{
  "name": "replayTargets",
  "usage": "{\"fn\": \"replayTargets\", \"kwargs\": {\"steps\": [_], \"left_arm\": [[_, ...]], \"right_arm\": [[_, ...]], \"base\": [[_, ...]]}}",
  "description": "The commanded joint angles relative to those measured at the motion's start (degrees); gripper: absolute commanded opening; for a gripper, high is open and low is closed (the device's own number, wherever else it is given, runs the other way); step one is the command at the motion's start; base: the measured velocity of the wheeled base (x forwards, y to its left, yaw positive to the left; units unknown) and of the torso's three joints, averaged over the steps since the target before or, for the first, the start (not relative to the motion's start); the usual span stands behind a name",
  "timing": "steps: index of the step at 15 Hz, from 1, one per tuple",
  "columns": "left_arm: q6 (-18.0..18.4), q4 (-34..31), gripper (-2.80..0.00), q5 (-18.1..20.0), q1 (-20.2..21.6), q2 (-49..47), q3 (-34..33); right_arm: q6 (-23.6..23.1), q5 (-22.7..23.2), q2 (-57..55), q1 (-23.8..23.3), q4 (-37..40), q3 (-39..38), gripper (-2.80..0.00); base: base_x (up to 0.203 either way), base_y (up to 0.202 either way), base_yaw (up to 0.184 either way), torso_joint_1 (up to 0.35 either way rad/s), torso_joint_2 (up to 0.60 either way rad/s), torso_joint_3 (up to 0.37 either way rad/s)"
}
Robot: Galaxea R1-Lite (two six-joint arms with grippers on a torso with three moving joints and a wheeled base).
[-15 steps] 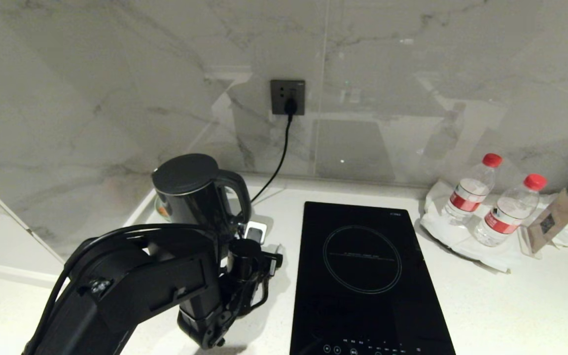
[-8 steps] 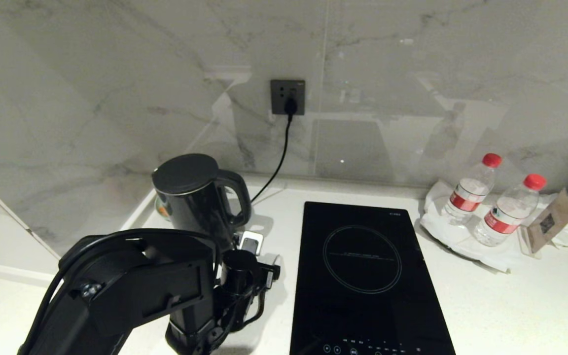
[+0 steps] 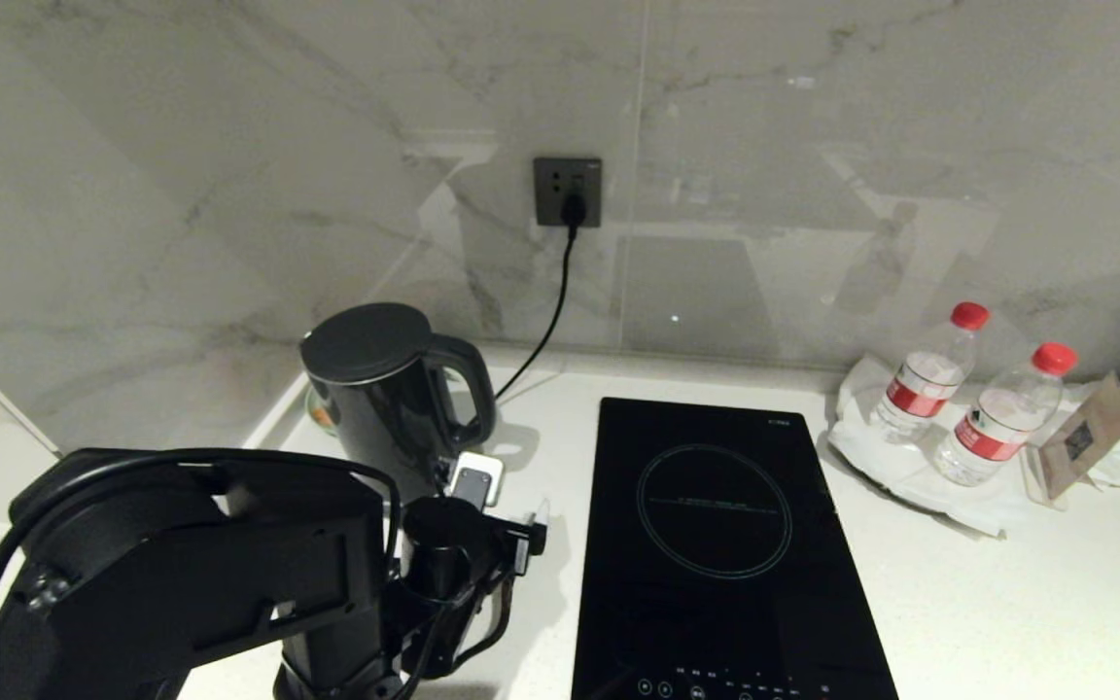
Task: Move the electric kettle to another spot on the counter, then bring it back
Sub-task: Pick up the kettle
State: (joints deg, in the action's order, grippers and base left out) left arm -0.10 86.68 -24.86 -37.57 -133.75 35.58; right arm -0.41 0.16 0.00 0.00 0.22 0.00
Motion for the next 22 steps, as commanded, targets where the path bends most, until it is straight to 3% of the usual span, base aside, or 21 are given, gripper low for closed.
{"fn": "replayTargets", "kwargs": {"steps": [1, 7, 22], "left_arm": [[-0.05, -1.08, 0.0, -0.19, -0.17, 6.68, -0.41], [-0.16, -9.21, 0.0, -0.36, 0.47, 12.32, 5.57], [-0.07, -19.97, 0.0, -0.28, 2.55, 8.8, 19.88]], "right_arm": [[-0.02, 0.02, -0.08, 0.0, 0.04, 0.0, -2.8], [-0.02, 0.02, -0.09, 0.0, 0.04, 0.0, -2.8], [-0.02, 0.02, -0.01, 0.0, 0.04, 0.0, -2.8]], "base": [[0.0, 0.0, 0.0, 0.0, 0.0, 0.0], [0.0, 0.0, 0.0, 0.0, 0.0, 0.0], [0.0, 0.0, 0.0, 0.0, 0.0, 0.0]]}}
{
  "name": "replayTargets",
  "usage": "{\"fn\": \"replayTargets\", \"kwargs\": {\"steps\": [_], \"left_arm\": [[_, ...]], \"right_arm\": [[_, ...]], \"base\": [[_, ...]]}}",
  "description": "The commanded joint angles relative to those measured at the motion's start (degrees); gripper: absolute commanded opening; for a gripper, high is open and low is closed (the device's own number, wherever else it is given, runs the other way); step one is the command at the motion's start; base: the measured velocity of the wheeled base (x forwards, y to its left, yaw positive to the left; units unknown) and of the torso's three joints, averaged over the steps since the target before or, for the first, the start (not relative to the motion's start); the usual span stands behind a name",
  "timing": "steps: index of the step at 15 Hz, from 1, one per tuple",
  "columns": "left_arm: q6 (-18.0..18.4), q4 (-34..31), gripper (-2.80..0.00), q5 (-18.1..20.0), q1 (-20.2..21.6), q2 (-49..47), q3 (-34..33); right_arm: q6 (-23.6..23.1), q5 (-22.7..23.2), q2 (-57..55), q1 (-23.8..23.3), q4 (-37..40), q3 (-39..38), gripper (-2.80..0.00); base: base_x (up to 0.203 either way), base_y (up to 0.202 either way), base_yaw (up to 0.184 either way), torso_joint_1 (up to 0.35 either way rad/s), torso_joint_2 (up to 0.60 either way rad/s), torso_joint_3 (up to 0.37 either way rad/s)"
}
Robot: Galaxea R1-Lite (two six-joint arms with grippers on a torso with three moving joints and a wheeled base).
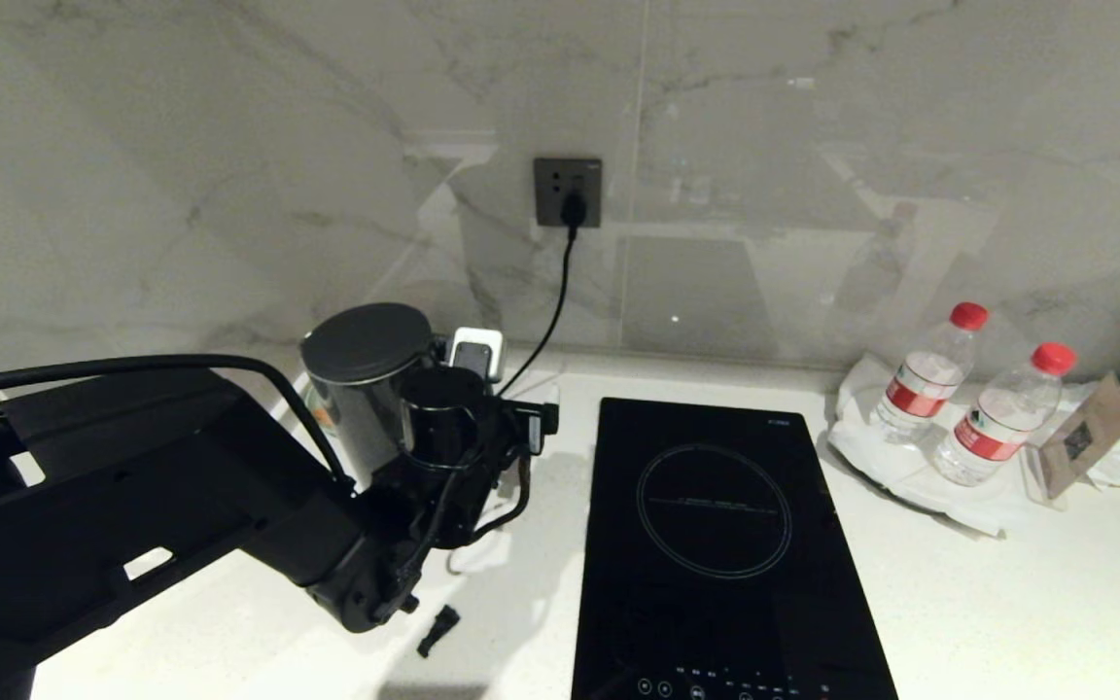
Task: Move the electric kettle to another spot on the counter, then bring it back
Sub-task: Pick up the kettle
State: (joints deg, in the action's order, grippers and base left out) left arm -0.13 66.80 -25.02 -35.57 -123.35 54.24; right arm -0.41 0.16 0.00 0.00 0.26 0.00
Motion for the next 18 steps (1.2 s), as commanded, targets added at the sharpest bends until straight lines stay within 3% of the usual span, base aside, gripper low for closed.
{"fn": "replayTargets", "kwargs": {"steps": [1, 5, 17, 18], "left_arm": [[-0.01, -0.47, 0.0, -0.12, 1.1, -2.37, 2.54], [0.05, -2.11, 0.0, 0.23, 2.96, -3.92, 5.62], [-0.03, -2.11, 0.0, 0.2, 2.96, -2.69, 5.93], [-0.04, -2.11, -2.8, 0.23, 2.96, -2.69, 5.88]], "right_arm": [[-0.02, 0.02, 0.0, 0.0, -0.07, 0.0, -2.8], [-0.02, 0.02, 0.0, -0.08, -0.02, 0.0, -2.8], [-0.02, 0.02, -0.08, 0.0, -0.01, 0.0, -2.8], [-0.02, 0.02, 0.0, 0.0, 0.0, 0.0, -2.8]], "base": [[0.0, 0.0, 0.0, 0.0, 0.0, 0.0], [0.0, 0.0, 0.0, 0.0, 0.0, 0.0], [0.0, 0.0, 0.0, 0.0, 0.0, 0.0], [0.0, 0.0, 0.0, 0.0, 0.0, 0.0]]}}
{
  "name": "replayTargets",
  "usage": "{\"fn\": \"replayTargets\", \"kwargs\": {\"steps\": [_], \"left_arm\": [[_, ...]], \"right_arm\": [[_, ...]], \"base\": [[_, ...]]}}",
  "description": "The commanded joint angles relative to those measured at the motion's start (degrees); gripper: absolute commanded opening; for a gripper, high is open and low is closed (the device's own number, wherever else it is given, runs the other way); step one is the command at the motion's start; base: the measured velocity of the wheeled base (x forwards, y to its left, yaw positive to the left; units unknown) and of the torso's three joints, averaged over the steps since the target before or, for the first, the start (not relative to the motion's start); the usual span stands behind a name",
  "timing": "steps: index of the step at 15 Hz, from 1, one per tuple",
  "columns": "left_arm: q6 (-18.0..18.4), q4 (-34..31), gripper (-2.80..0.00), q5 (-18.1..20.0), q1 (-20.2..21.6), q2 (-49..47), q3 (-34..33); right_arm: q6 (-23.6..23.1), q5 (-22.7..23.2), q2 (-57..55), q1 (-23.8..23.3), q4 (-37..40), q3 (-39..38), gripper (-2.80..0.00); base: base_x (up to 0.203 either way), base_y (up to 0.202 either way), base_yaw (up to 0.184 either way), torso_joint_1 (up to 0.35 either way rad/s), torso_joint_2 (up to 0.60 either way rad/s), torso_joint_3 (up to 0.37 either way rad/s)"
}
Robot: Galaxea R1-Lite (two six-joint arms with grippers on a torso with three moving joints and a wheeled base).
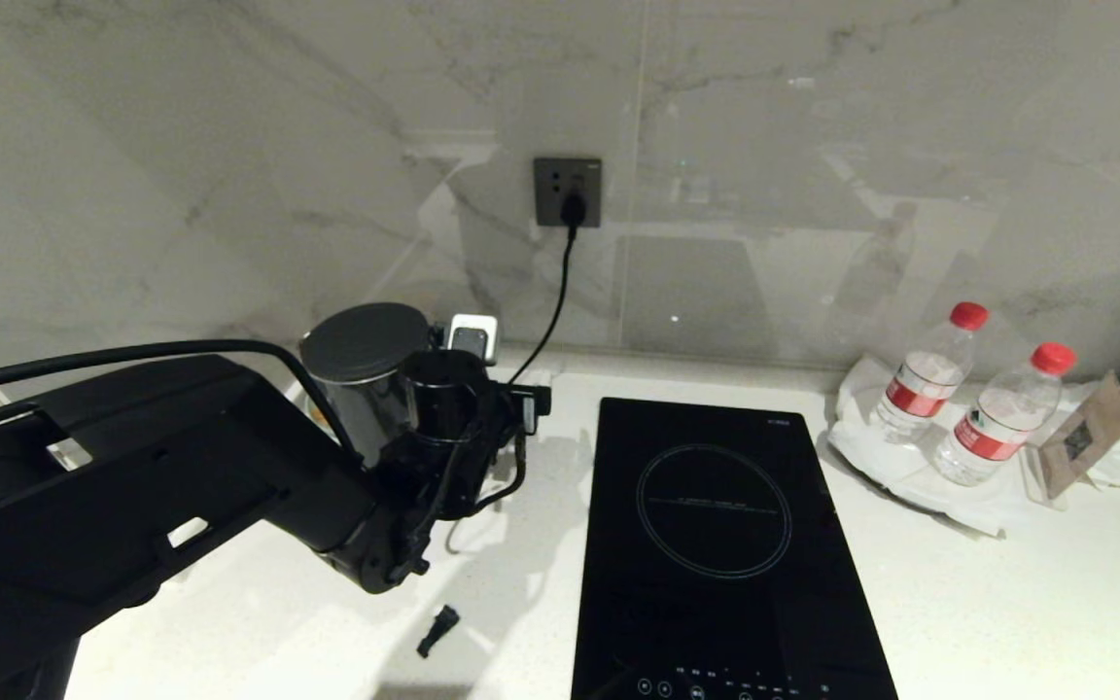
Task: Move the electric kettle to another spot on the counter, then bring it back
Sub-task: Pick up the kettle
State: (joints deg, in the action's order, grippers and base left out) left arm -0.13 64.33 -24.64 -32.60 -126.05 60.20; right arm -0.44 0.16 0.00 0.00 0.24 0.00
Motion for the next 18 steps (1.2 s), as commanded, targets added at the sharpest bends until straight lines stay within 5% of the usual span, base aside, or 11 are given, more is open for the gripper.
{"fn": "replayTargets", "kwargs": {"steps": [1, 18], "left_arm": [[-0.04, 0.36, -2.8, -0.15, -0.01, 0.02, -0.03], [0.12, -0.04, -2.8, -0.15, 0.43, 2.43, 0.12]], "right_arm": [[0.0, 0.02, -0.06, 0.0, -0.04, 0.0, -2.8], [0.0, 0.02, -0.09, 0.0, 0.02, 0.0, -2.8]], "base": [[0.0, 0.0, 0.0, 0.0, 0.0, 0.0], [0.0, 0.0, 0.0, 0.0, 0.0, 0.0]]}}
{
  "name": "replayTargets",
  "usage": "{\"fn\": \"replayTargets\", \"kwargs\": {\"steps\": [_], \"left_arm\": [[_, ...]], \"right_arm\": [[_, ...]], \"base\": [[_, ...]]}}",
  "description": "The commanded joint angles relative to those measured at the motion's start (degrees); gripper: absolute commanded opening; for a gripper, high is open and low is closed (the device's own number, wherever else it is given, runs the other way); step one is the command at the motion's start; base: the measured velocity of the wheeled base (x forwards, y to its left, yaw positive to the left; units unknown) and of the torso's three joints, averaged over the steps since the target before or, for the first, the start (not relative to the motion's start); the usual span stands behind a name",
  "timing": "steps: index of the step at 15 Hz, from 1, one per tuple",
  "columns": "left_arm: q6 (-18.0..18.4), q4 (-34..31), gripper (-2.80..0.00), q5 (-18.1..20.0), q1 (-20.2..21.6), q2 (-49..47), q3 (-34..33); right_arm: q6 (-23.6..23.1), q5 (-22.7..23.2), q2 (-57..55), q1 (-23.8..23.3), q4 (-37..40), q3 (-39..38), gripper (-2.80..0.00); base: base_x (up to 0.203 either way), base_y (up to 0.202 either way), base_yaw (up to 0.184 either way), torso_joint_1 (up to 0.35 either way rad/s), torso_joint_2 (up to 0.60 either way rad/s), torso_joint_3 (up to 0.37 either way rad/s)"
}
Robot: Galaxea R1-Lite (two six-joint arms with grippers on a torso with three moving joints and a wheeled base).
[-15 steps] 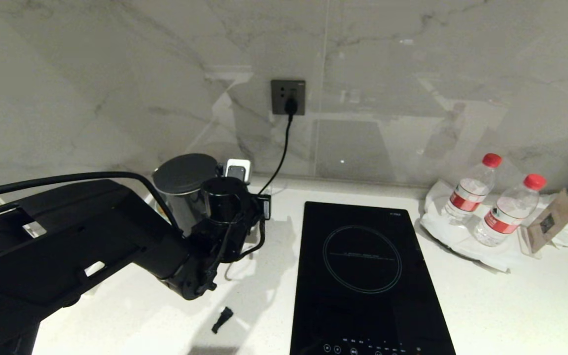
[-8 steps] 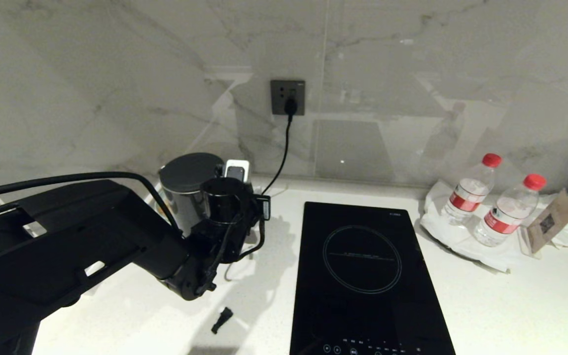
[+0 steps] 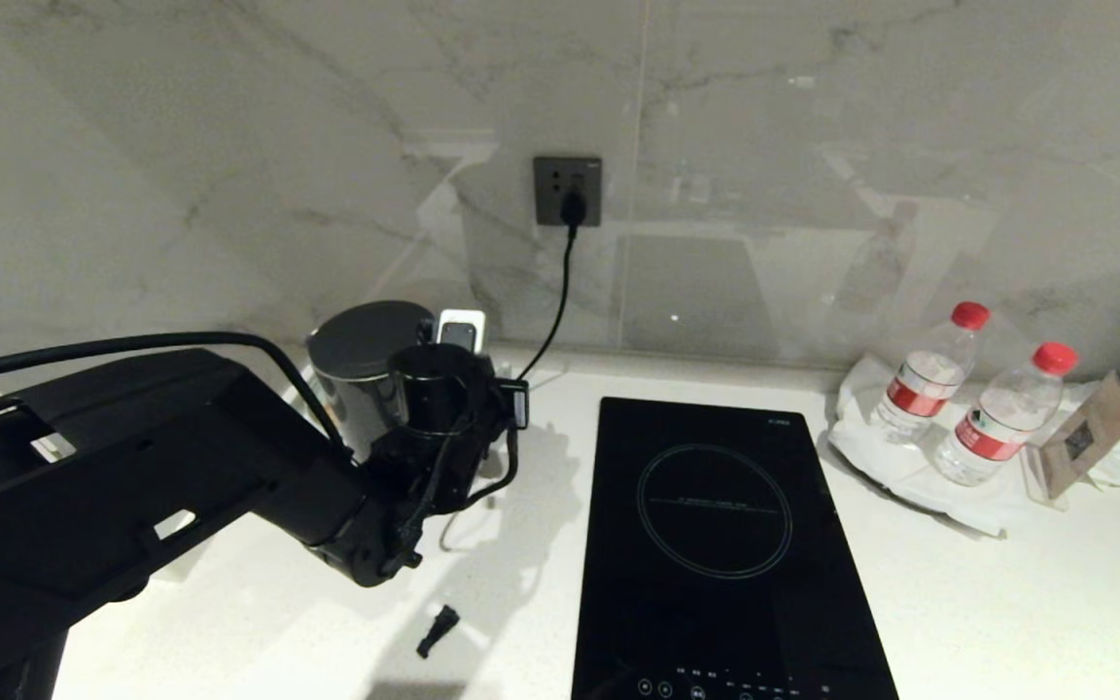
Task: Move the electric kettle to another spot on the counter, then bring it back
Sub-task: Pick up the kettle
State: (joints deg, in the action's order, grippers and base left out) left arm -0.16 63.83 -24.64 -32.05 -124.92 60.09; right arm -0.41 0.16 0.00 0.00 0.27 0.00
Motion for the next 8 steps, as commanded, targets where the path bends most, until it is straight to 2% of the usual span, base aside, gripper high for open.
{"fn": "replayTargets", "kwargs": {"steps": [1, 8], "left_arm": [[0.16, -0.66, -2.8, -0.15, -0.12, 1.91, 0.83], [0.16, -3.1, -2.8, -0.15, 0.06, 4.39, 2.23]], "right_arm": [[-0.03, 0.02, -0.01, 0.0, 0.0, 0.0, -2.8], [-0.03, 0.02, 0.0, 0.0, 0.0, 0.0, -2.8]], "base": [[0.0, 0.0, 0.0, 0.0, 0.0, 0.0], [0.0, 0.0, 0.0, 0.0, 0.0, 0.0]]}}
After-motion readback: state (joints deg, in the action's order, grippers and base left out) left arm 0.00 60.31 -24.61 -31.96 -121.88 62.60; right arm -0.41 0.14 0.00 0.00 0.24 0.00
